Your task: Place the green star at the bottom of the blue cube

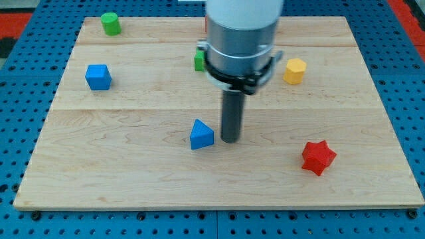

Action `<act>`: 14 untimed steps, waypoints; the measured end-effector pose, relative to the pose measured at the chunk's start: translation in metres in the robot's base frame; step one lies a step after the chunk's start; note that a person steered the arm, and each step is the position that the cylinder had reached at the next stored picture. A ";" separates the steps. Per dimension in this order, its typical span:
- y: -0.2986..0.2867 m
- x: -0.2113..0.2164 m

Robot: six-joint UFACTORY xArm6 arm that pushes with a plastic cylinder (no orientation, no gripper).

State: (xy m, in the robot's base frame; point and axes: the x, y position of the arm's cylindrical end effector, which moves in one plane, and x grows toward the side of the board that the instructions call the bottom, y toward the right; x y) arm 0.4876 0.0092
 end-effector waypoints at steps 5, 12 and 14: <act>0.040 -0.151; -0.101 -0.159; -0.129 -0.151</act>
State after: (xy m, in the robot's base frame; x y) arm 0.3370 -0.1203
